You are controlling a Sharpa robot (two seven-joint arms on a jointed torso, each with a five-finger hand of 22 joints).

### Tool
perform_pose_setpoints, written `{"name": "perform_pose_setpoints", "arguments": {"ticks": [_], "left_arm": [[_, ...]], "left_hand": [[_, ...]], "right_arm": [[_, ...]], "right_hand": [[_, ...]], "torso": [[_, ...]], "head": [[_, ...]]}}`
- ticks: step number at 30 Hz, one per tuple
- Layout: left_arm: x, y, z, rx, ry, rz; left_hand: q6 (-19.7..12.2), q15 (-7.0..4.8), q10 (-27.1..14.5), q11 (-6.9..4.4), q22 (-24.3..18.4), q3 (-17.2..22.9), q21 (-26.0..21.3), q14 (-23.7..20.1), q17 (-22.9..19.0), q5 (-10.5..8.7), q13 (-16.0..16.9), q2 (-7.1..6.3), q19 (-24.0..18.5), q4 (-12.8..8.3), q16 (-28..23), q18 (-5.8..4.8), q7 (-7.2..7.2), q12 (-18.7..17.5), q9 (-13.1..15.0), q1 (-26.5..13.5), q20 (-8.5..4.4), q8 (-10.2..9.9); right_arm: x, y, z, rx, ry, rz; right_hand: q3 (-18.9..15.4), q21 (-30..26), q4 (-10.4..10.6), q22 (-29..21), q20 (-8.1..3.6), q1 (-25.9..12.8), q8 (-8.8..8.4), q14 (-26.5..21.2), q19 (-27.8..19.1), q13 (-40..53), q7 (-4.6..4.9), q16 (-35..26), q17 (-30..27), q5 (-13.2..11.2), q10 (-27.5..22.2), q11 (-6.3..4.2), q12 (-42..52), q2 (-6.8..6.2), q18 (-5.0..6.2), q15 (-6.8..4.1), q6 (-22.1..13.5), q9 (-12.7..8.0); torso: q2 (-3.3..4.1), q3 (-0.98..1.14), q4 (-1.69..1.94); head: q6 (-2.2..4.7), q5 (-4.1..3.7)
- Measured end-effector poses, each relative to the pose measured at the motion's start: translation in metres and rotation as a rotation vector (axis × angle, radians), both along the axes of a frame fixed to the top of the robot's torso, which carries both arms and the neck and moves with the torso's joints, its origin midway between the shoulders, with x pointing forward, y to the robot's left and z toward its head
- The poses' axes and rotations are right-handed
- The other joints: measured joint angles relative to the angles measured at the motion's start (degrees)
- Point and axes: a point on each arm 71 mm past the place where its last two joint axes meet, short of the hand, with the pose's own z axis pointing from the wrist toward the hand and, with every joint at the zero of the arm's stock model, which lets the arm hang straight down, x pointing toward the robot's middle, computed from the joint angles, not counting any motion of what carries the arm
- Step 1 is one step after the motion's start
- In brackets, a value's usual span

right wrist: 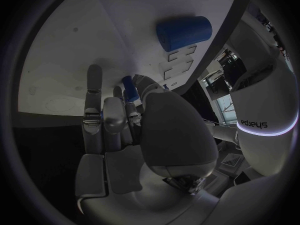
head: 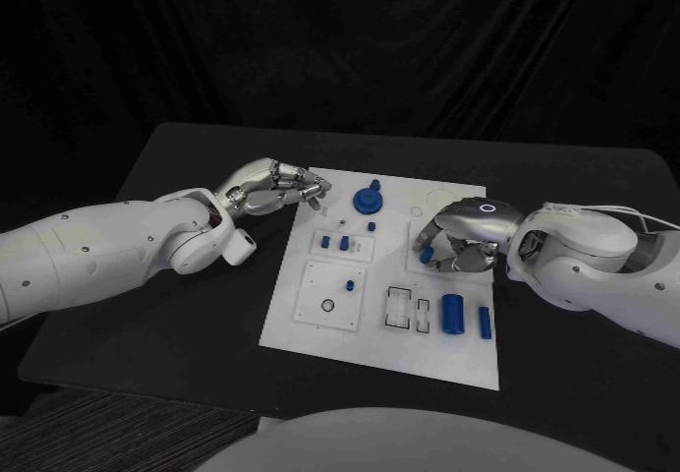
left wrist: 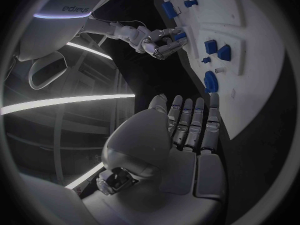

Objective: Assemble the parts on the task board

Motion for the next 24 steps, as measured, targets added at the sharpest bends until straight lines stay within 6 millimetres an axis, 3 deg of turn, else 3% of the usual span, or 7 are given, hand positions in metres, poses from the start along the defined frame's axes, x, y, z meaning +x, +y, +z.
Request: {"name": "perform_pose_setpoints", "arguments": {"ticks": [8,17,24], "left_arm": [[0.0001,-0.0003,-0.0004,0.000,0.001,-0.001],[0.0000,-0.0013,-0.0014,0.000,0.003,-0.003],[0.0001,-0.0003,-0.0020,0.001,0.004,-0.001]], "left_hand": [[0.00,0.00,0.00,0.00,-0.06,0.16,0.00,0.00,0.00,0.24,0.00,0.00,0.00,-0.16,0.00,0.00,0.00,0.00,-0.06,0.00,0.00,0.00],[0.00,0.00,0.00,0.00,-0.11,0.47,0.00,0.00,-0.06,0.48,-0.05,0.23,0.00,-0.15,0.00,0.00,0.00,0.00,-0.11,0.23,0.00,0.00],[0.00,0.00,-0.22,0.21,-0.10,0.63,0.00,0.00,-0.06,0.48,-0.05,0.23,0.00,-0.31,0.00,0.00,0.00,0.00,-0.11,0.23,0.00,0.00]], "right_arm": [[-0.0003,0.0018,-0.0009,0.004,0.001,0.007],[-0.0010,0.0017,-0.0009,0.013,-0.005,0.009],[-0.0047,0.0005,0.0040,0.039,-0.026,0.010]], "right_hand": [[2.55,0.60,-1.26,1.32,-0.23,0.47,0.79,-0.22,-0.23,-0.18,0.27,-0.22,-0.01,2.85,2.97,-0.36,-0.01,-0.47,0.00,0.21,2.50,0.44],[4.73,1.24,-2.81,3.52,-0.72,0.60,3.03,-0.57,-0.73,0.13,0.57,-0.61,0.29,2.84,8.22,-1.27,0.39,-0.63,0.00,-0.14,6.84,2.42],[5.48,1.56,-3.78,4.58,-0.92,0.84,3.33,-0.36,-0.93,0.21,0.63,-0.61,0.40,2.78,9.52,-1.57,0.32,-0.88,0.00,-0.36,7.39,3.30]], "torso": [[-0.03,0.00,-0.02],[-0.06,0.03,-0.02],[-0.08,0.00,-0.02]], "head": [[0.00,-0.02],[0.00,0.14],[0.00,0.47]]}}
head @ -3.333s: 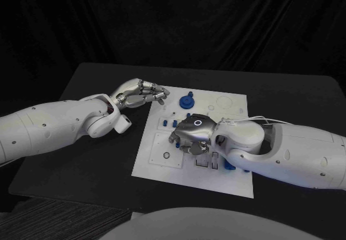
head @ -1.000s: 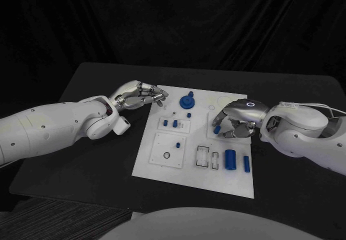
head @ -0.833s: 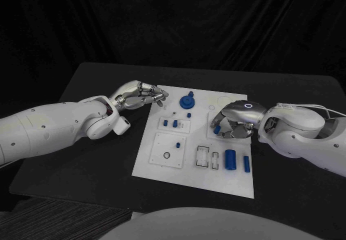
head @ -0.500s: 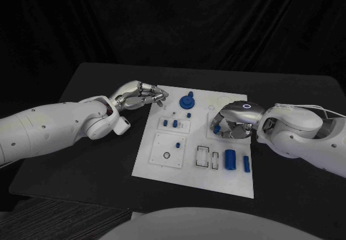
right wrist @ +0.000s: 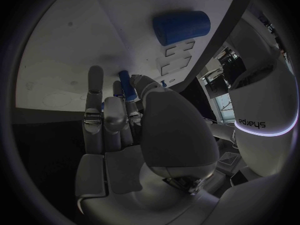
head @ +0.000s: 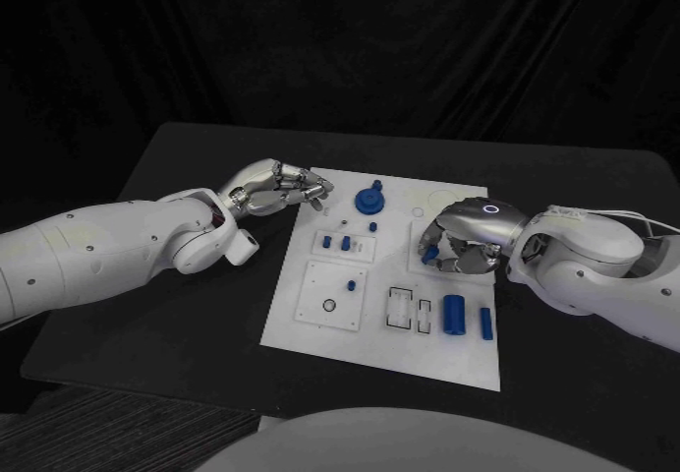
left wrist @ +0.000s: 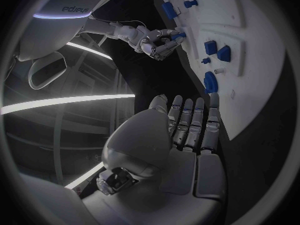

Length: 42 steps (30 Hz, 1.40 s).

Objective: Assemble the parts on the task board

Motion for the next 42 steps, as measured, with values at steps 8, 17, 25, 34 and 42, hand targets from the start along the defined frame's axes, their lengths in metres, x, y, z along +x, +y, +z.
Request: {"name": "perform_pose_setpoints", "arguments": {"ticks": [8,17,25,34,42], "left_arm": [[0.000,0.000,0.000,0.001,0.000,0.001],[0.001,0.000,-0.001,0.002,0.000,0.002],[0.002,0.000,-0.001,0.003,0.000,0.002],[0.003,-0.008,-0.002,-0.001,0.000,-0.011],[0.004,-0.010,-0.002,-0.003,-0.002,-0.014]], "left_hand": [[0.00,0.00,0.00,0.00,0.00,0.00,0.00,0.00,0.00,-0.01,0.00,0.00,0.00,0.00,0.00,0.00,0.00,0.00,0.00,0.00,0.00,0.00],[0.00,0.00,0.00,0.00,0.00,0.32,0.00,0.00,-0.05,0.24,0.00,0.00,0.00,-0.01,0.00,0.00,0.00,0.00,-0.06,0.00,0.00,0.00],[0.00,0.00,0.00,0.00,-0.05,0.32,0.00,0.00,-0.05,0.24,-0.05,0.01,0.00,0.00,0.00,0.00,0.00,0.00,-0.06,0.45,0.00,0.00],[-0.12,0.12,0.00,0.00,-0.24,0.80,0.00,-0.13,-0.24,0.23,-0.10,0.01,0.00,0.16,0.00,0.00,0.12,0.00,-0.22,0.45,0.00,0.00],[-0.21,0.21,0.15,0.14,-0.63,1.19,-0.51,-0.22,-0.36,0.23,-0.16,-0.22,-1.08,0.23,0.00,0.00,0.21,0.00,-0.34,0.68,-0.44,0.00]], "right_arm": [[-0.001,0.005,0.028,0.035,-0.067,0.020],[-0.014,0.030,0.055,0.073,-0.111,0.091],[-0.024,0.078,0.055,0.060,-0.090,0.188],[-0.036,0.131,0.031,0.004,-0.056,0.288],[-0.042,0.153,0.008,-0.027,-0.037,0.328]], "right_hand": [[0.54,0.45,-0.99,1.04,-0.20,0.62,0.00,-0.16,-0.20,0.14,0.20,-0.45,-0.32,-0.23,0.43,0.38,-0.23,0.21,0.00,-0.16,0.20,0.44],[0.97,0.82,-1.82,2.12,-0.52,1.01,0.00,-0.16,-0.56,0.06,0.20,-0.45,-0.41,-0.44,0.43,0.39,-0.62,0.55,0.00,-0.16,0.20,0.69],[1.61,1.77,-3.18,4.50,-0.59,1.36,-0.72,-0.16,-1.44,-0.22,0.62,-0.45,0.09,0.67,0.62,0.58,-1.72,0.51,0.00,-0.16,-0.23,0.80],[1.70,2.37,-3.56,5.66,-0.60,1.36,-1.29,0.25,-1.44,-0.39,0.82,0.93,1.85,0.67,0.58,0.62,-2.16,0.50,0.00,-0.16,-0.43,0.85],[2.01,2.62,-3.88,6.26,-0.60,1.35,-1.29,0.25,-1.44,-0.38,0.82,1.30,2.38,0.67,0.56,0.64,-2.43,0.50,0.00,-0.16,-0.43,0.85]], "torso": [[-0.01,-0.01,-0.03],[0.00,-0.05,-0.01],[0.02,-0.15,0.04],[0.02,-0.17,0.07],[0.02,-0.09,0.19]], "head": [[0.00,0.26],[0.00,0.31],[0.00,-0.30],[0.00,-0.68],[0.00,-0.79]]}}
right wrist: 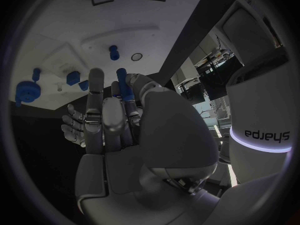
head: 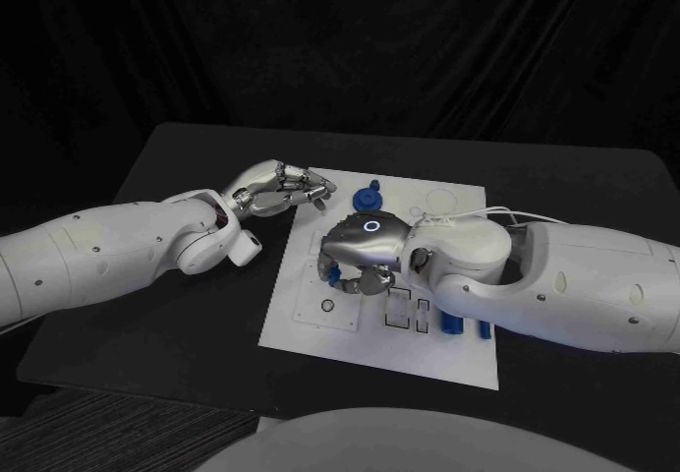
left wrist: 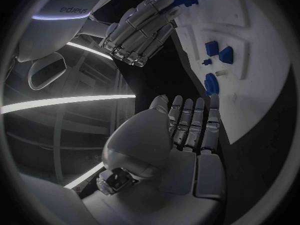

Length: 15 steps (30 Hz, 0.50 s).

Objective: Assemble the parts on the task board

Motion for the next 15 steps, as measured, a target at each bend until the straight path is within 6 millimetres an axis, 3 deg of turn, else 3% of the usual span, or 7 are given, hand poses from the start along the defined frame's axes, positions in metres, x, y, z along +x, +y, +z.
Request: {"name": "perform_pose_setpoints", "arguments": {"ticks": [7,12,15], "left_arm": [[0.0000,-0.0001,0.0001,-0.001,-0.001,0.000],[-0.0002,-0.0002,0.0002,-0.001,-0.002,-0.001],[-0.0002,-0.0001,0.0002,-0.001,-0.002,0.000]], "left_hand": [[0.00,-0.01,0.00,0.00,-0.26,0.31,-0.38,-0.42,-0.10,0.00,0.00,0.00,-0.80,0.01,0.00,0.01,0.00,0.00,-0.07,0.00,-0.16,0.00],[0.00,-0.01,0.00,0.00,-0.26,0.31,-0.60,-0.42,-0.10,0.00,0.00,0.00,-1.00,0.01,0.00,0.00,0.00,0.00,-0.07,0.00,-0.37,0.00],[0.00,-0.01,0.00,0.00,-0.26,0.31,-0.60,-0.42,-0.10,0.00,0.00,0.00,-1.00,0.01,0.00,0.00,0.00,0.00,-0.07,0.00,-0.37,0.00]], "right_arm": [[-0.0028,0.0064,-0.0059,-0.009,-0.007,0.015],[-0.0037,0.0078,-0.0071,-0.012,-0.012,0.020],[-0.0039,0.0078,-0.0081,-0.016,-0.013,0.021]], "right_hand": [[0.01,0.00,-0.01,0.11,0.00,-0.01,-0.22,0.00,0.00,0.01,0.00,0.26,0.27,-0.01,-0.10,0.10,-0.15,-0.01,-0.01,0.00,0.00,0.05],[0.00,0.22,-0.01,0.46,0.00,-0.01,-0.22,0.42,0.00,0.01,0.00,1.13,1.05,-0.01,-0.09,0.09,-0.34,-0.01,0.00,0.00,0.00,0.05],[0.47,1.21,-0.48,1.56,0.11,-0.04,-0.71,1.02,0.11,0.02,0.00,5.50,5.44,-0.13,-0.09,0.09,-0.46,-0.02,0.00,0.12,0.00,0.19]], "torso": [[0.03,-0.01,0.50],[0.05,-0.04,0.61],[0.05,-0.07,0.60]], "head": [[0.00,-0.38],[0.00,-0.42],[0.00,-0.42]]}}
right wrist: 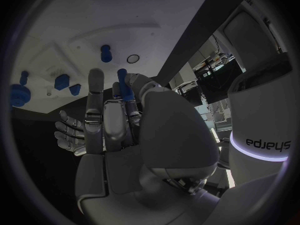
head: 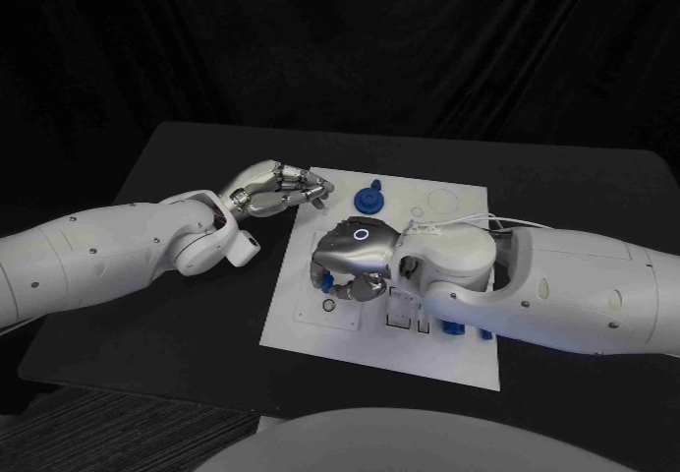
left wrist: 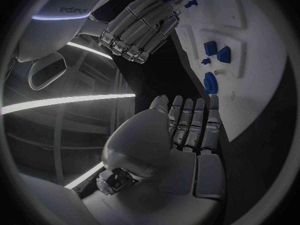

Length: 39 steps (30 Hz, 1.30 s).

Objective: Assemble the parts on the task board

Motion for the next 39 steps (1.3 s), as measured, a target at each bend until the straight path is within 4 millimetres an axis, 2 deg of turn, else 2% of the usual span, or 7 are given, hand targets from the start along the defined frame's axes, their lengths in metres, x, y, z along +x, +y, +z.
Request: {"name": "perform_pose_setpoints", "arguments": {"ticks": [2,4,11,34,39], "left_arm": [[0.000,0.000,0.000,0.000,0.000,0.000],[0.000,0.000,0.000,0.000,0.000,0.000],[0.000,0.000,0.000,0.000,0.000,-0.001],[0.002,0.000,-0.001,0.003,0.004,0.000],[0.002,0.000,-0.001,0.003,0.005,-0.002]], "left_hand": [[0.00,0.00,0.00,0.00,0.00,0.00,0.00,0.00,0.00,0.00,0.00,0.00,0.00,0.00,0.00,0.00,0.00,0.00,0.00,0.00,0.00,0.00],[0.00,0.00,0.00,0.00,0.00,0.00,0.00,0.00,0.00,0.00,0.00,0.00,0.00,0.00,0.00,0.00,0.00,0.00,0.00,0.00,0.00,0.00],[0.00,0.00,0.00,0.00,0.00,0.00,0.00,0.00,0.00,0.00,0.00,0.00,0.00,0.00,0.00,0.00,0.00,0.00,-0.02,0.00,0.00,0.23],[0.00,0.00,-0.01,-0.02,0.01,0.32,0.00,0.01,0.01,0.00,-0.04,0.00,0.00,0.00,0.00,0.00,0.00,0.00,-0.06,0.00,0.01,0.23],[0.00,0.00,-0.02,-0.02,0.01,0.32,0.00,0.01,0.01,0.00,-0.04,0.00,0.23,0.00,0.00,0.00,0.00,0.00,-0.09,0.00,0.22,0.23]], "right_arm": [[-0.001,0.000,-0.001,-0.002,0.002,0.001],[-0.001,0.000,-0.003,-0.004,0.004,0.001],[-0.008,0.001,-0.008,-0.002,0.021,0.010],[-0.013,-0.002,-0.017,-0.018,0.047,0.004],[-0.012,-0.003,-0.020,-0.024,0.051,-0.003]], "right_hand": [[0.26,0.68,-0.47,0.80,0.25,-0.34,-0.14,0.00,0.35,0.02,0.00,2.81,2.87,0.19,0.12,0.12,-0.11,-0.26,0.00,0.00,0.00,0.09],[0.23,0.78,-0.55,0.87,0.08,-0.55,-0.22,0.00,0.52,0.05,0.00,3.23,3.32,0.21,0.21,0.21,-0.16,-0.21,0.00,0.00,0.00,0.13],[0.39,0.78,-0.71,0.87,0.08,-0.91,-0.22,-0.01,0.52,0.32,0.00,3.43,3.69,0.22,0.22,0.21,-0.33,0.01,0.00,0.01,0.00,0.19],[0.75,1.21,-1.07,0.85,0.08,-1.22,-0.50,-0.03,0.51,0.45,0.00,3.42,3.66,0.67,0.21,0.20,-0.52,-0.30,-0.01,0.03,0.00,0.24],[0.87,1.29,-1.50,0.85,0.08,-1.37,-0.91,-0.03,0.51,0.46,0.42,3.42,3.50,0.68,0.21,0.20,-0.55,-0.45,0.00,0.03,-0.42,0.24]], "torso": [[0.00,-0.01,0.00],[0.00,-0.01,-0.03],[-0.03,-0.02,-0.14],[-0.02,0.03,-0.10],[-0.02,0.04,-0.09]], "head": [[0.00,0.01],[0.00,0.04],[0.00,0.24],[0.00,0.10],[-0.01,0.12]]}}
